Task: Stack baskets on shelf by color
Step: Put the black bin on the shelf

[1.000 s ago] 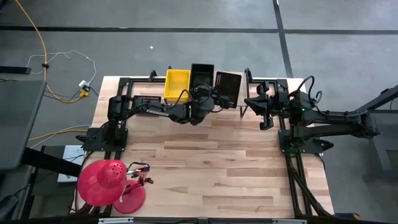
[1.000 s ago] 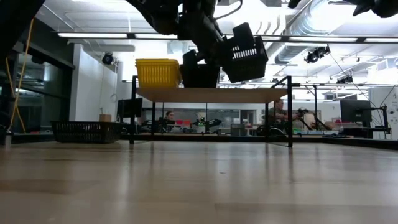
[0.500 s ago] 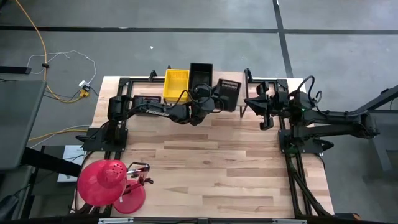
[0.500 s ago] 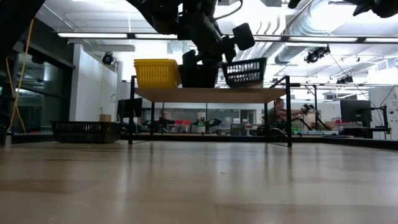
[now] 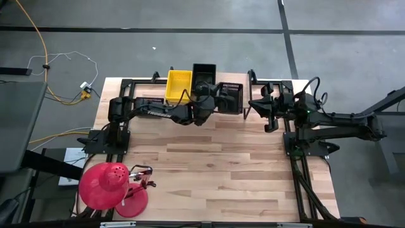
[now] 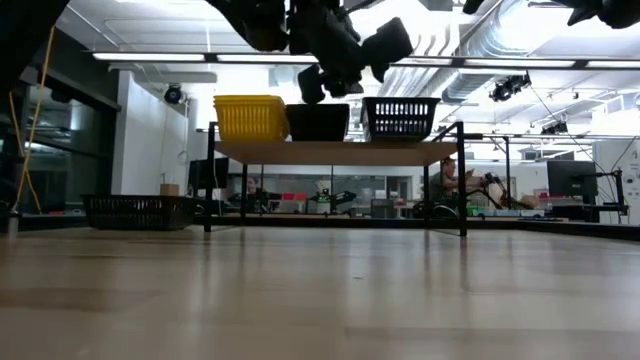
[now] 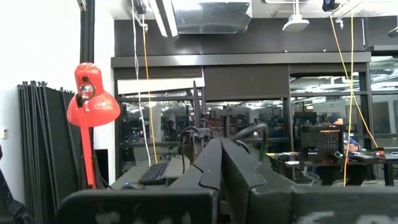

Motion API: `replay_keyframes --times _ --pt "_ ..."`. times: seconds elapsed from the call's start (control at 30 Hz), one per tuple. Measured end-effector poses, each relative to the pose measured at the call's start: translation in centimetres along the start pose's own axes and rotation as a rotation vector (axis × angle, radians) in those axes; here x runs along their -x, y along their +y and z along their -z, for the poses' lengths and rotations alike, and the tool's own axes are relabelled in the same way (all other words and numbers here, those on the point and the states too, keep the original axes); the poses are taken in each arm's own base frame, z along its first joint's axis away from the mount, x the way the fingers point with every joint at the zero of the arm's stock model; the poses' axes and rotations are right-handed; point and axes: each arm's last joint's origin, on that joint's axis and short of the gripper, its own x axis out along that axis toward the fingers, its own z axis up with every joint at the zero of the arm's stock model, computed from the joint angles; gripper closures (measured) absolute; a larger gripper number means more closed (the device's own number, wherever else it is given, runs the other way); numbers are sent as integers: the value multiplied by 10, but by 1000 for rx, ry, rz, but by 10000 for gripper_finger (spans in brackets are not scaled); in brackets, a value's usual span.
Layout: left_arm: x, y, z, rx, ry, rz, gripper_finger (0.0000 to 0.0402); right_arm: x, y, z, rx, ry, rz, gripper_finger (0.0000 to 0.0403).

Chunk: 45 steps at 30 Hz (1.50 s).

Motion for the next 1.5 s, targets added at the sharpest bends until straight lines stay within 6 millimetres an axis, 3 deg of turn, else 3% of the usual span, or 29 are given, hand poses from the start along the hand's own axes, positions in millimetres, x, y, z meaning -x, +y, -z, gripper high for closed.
replay_keyframes --times 0.27,0.53,0.7,0.87,0.97,1.07,1.17,1.33,1.5 --pt "1 -8 -23 -58 -34 23 214 0 0 1 8 11 0 403" --pt "19 -15 -79 -121 -108 150 213 0 0 2 18 17 1 403" --pt "57 -20 -128 -259 -161 383 213 0 0 7 24 73 3 403" --pt "116 -24 -151 -529 -85 922 229 2 -1 20 4 202 -4 403" --pt "154 -22 -149 -643 38 1101 255 4 2 29 -24 295 -35 403" --pt "185 -25 -138 -691 152 1082 306 4 10 42 -30 407 -38 403" --pt "211 -29 -120 -776 148 1042 378 1 21 58 19 533 20 403" --pt "234 -21 -101 -757 85 1023 396 -11 45 71 89 722 108 403" --pt "241 7 -86 -674 23 1030 400 -17 64 78 145 867 159 403"
